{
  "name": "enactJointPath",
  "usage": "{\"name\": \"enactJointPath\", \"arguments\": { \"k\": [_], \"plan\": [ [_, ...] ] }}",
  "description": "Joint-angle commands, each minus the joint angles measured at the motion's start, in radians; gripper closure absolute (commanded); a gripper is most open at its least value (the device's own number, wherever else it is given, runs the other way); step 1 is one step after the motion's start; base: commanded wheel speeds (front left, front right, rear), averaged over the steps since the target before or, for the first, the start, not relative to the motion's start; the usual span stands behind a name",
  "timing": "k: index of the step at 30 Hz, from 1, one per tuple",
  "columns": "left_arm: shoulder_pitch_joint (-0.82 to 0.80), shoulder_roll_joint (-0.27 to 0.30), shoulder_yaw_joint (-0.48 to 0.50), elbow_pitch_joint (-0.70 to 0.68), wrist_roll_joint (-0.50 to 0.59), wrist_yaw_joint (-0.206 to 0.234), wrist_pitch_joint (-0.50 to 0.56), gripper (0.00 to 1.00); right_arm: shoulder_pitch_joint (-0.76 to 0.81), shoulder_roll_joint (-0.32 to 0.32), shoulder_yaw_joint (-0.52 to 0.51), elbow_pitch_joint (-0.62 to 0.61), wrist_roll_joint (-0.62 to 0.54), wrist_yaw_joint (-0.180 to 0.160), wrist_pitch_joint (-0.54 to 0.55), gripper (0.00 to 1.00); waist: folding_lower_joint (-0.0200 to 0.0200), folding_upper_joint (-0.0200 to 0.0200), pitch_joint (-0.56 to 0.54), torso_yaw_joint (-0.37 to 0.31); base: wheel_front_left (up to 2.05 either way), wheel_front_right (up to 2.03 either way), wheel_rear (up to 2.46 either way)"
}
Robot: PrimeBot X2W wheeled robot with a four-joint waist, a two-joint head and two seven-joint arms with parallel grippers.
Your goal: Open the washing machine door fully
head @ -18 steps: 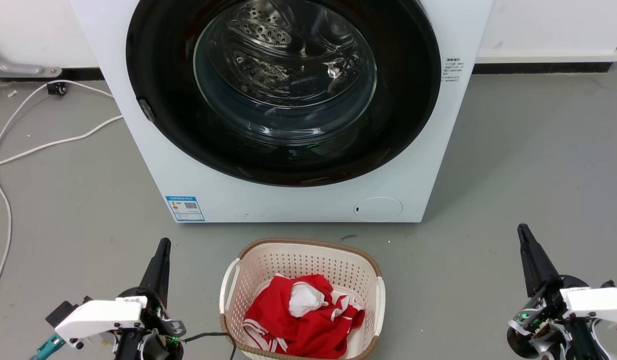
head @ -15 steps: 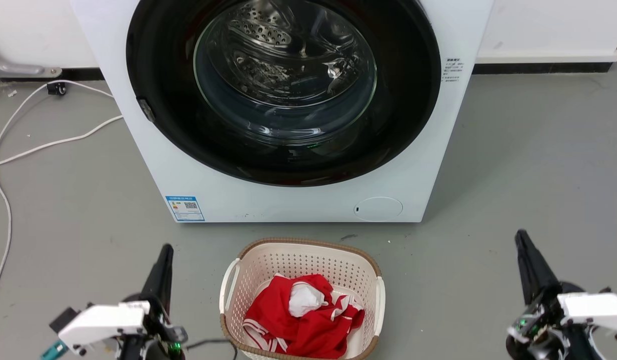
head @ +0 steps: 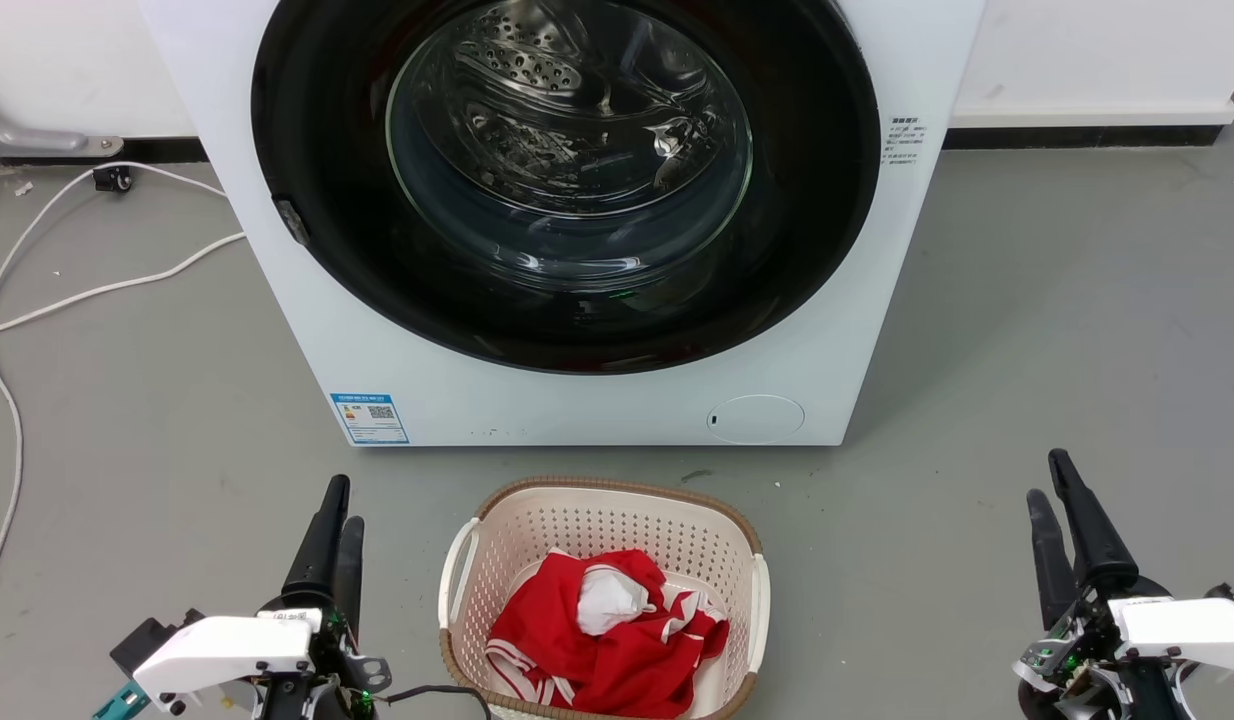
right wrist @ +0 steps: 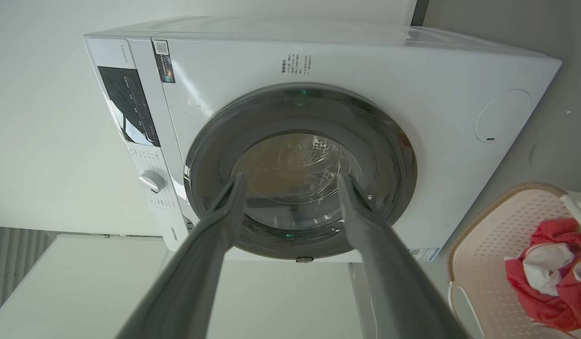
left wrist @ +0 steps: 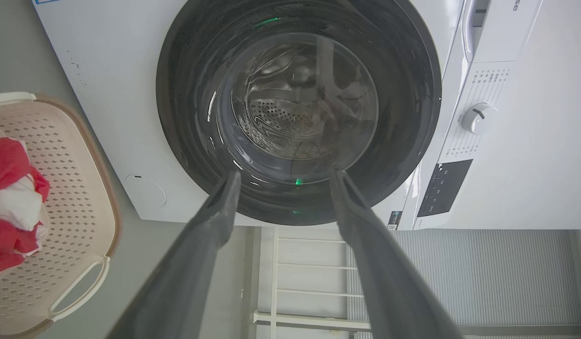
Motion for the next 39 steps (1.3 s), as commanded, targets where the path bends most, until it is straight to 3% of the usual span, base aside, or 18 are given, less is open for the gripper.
{"name": "enactJointPath", "arguments": {
  "k": [1, 8, 22, 39],
  "plan": [
    [-0.020, 0.002, -0.006, -0.026, 0.017, -0.001, -0.009, 0.00, -0.009, -0.001, 0.000, -0.029, -0.021, 0.000, -0.010, 0.00, 0.0000, 0.0000, 0.000, 0.000, 0.00, 0.00, 0.00],
    [-0.023, 0.003, -0.010, -0.074, 0.133, -0.001, -0.039, 0.00, -0.003, -0.001, 0.006, -0.077, -0.160, 0.000, -0.040, 0.00, 0.0000, 0.0000, -0.002, -0.002, 0.00, 0.00, 0.00],
    [-0.013, 0.003, -0.007, -0.177, 0.455, 0.000, -0.094, 0.00, 0.022, -0.001, 0.022, -0.155, -0.586, 0.000, -0.096, 0.00, 0.0000, 0.0000, -0.007, -0.009, 0.00, 0.00, 0.00],
    [0.014, 0.003, -0.059, -0.234, 0.831, 0.046, -0.152, 0.00, 0.030, 0.000, 0.058, -0.197, -0.981, 0.000, -0.147, 0.00, 0.0000, 0.0000, -0.008, -0.015, 0.00, 0.00, 0.00]
  ]
}}
